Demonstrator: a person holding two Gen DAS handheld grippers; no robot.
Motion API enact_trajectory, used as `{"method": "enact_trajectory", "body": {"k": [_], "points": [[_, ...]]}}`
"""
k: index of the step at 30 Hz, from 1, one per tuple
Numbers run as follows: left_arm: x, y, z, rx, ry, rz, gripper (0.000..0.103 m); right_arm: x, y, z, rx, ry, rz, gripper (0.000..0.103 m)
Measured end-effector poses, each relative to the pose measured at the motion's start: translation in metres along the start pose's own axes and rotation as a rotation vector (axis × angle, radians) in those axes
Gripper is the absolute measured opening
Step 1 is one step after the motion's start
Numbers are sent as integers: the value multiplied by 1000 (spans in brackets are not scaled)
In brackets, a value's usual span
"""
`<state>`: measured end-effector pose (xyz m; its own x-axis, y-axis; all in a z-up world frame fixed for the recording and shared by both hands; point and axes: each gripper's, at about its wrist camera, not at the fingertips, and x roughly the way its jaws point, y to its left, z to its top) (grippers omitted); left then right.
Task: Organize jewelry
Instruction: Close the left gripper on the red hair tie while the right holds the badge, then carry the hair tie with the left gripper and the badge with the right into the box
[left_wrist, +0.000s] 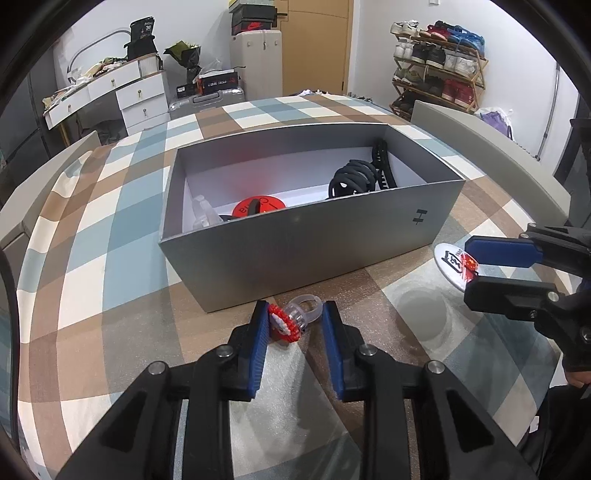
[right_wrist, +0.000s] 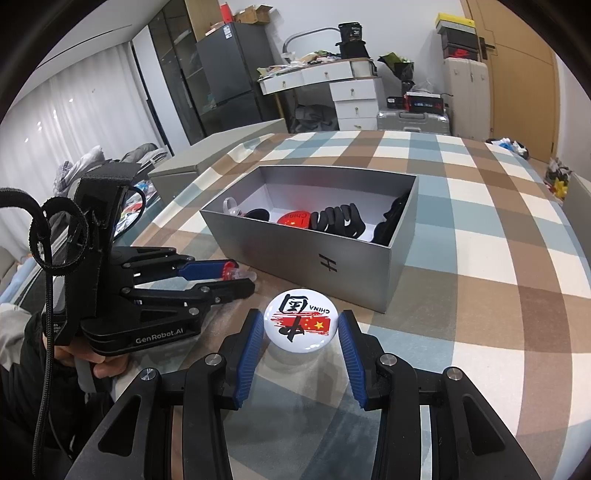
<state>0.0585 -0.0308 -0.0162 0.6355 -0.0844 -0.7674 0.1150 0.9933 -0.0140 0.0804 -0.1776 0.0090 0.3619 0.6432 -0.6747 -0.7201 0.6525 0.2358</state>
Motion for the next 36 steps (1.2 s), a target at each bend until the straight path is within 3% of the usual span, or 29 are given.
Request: {"method": "enact_trajectory", "body": {"k": [20, 36], "points": [[-28, -1, 5, 25, -134, -12, 23, -15, 2, 7, 7, -54, 11, 41], [-44, 10, 23, -13, -224, 5, 23, -34, -5, 37, 56, -145, 28, 41]]}}
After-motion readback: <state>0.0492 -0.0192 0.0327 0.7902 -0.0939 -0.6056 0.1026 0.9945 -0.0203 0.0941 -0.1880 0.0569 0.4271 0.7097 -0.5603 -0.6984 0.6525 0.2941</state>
